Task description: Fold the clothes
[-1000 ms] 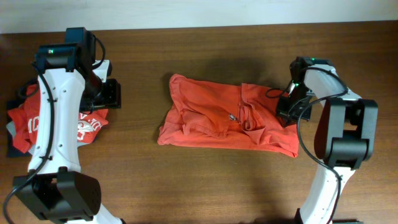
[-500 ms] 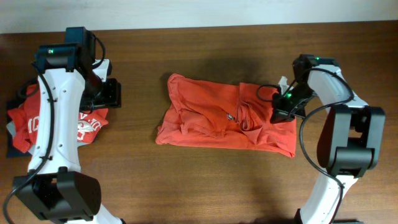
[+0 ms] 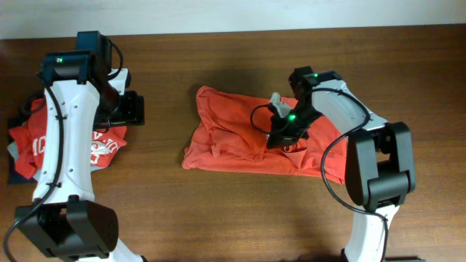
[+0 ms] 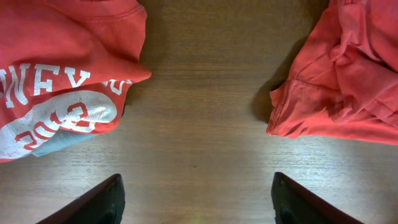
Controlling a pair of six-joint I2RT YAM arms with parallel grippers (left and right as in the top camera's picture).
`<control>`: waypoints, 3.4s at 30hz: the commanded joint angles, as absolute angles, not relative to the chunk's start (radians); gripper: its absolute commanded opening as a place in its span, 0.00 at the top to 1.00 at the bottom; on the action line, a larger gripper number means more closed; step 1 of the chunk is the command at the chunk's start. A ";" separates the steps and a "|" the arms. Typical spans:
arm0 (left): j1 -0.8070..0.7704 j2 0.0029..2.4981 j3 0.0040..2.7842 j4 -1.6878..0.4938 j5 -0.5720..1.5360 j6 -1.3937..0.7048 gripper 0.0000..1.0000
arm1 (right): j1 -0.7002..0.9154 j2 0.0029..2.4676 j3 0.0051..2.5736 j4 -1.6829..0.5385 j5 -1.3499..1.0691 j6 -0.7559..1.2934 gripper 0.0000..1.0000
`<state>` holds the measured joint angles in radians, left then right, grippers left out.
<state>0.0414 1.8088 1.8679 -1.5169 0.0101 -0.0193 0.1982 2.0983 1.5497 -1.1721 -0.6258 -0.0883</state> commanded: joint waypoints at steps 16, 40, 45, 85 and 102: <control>0.042 1.800 1.864 -1.481 0.003 -0.007 0.22 | -0.010 2.040 1.442 -1.119 -0.295 0.070 0.94; 0.042 1.800 1.864 -1.435 0.028 -0.007 0.08 | 0.129 2.007 1.431 -1.050 -0.746 -0.240 0.95; 0.042 1.805 1.781 -1.315 0.291 0.113 0.05 | 0.088 1.893 1.520 -1.052 -0.791 -0.226 0.88; -0.136 2.123 1.425 -0.786 0.610 0.012 0.01 | -0.015 1.714 1.608 -1.129 -0.499 0.031 0.63; -0.247 2.212 1.425 -0.606 0.661 -0.142 0.21 | -0.015 1.714 1.608 -1.149 -0.499 0.031 0.63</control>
